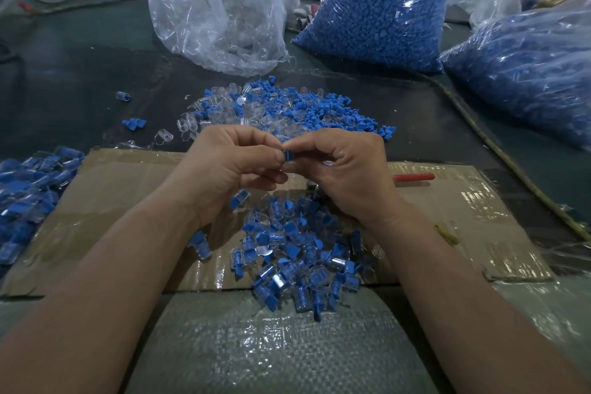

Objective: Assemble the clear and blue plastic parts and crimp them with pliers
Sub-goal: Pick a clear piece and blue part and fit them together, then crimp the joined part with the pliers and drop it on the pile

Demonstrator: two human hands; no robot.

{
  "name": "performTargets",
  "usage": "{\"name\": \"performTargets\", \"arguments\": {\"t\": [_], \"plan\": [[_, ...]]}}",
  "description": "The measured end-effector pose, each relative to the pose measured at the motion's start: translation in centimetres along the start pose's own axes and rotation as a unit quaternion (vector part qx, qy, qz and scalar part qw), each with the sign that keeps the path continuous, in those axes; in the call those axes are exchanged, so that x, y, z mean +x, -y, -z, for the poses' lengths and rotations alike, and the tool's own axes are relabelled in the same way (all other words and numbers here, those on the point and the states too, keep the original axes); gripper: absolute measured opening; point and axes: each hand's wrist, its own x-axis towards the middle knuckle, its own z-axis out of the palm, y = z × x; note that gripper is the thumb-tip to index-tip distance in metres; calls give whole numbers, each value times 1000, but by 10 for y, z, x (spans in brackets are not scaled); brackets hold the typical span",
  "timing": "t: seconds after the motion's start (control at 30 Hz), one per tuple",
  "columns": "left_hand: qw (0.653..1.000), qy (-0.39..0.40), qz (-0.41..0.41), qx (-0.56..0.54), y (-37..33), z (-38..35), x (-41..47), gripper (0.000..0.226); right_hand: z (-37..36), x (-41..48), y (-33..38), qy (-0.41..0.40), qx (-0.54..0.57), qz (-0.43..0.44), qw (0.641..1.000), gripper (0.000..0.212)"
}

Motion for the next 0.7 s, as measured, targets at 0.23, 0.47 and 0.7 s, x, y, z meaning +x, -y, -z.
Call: {"name": "performTargets", "arguments": {"t": [0.23, 0.47, 0.7], "plan": [[1000, 17, 2, -11, 1, 0, 1, 6, 0, -1, 3, -8, -8, -1, 1000, 20], [1000, 15, -1, -19, 1, 1, 1, 8, 2, -1, 4, -4, -29, 0, 1000, 20], [1000, 10, 10, -10, 3, 0, 2, 11, 6, 1, 6, 46, -45, -26, 998, 24]]}}
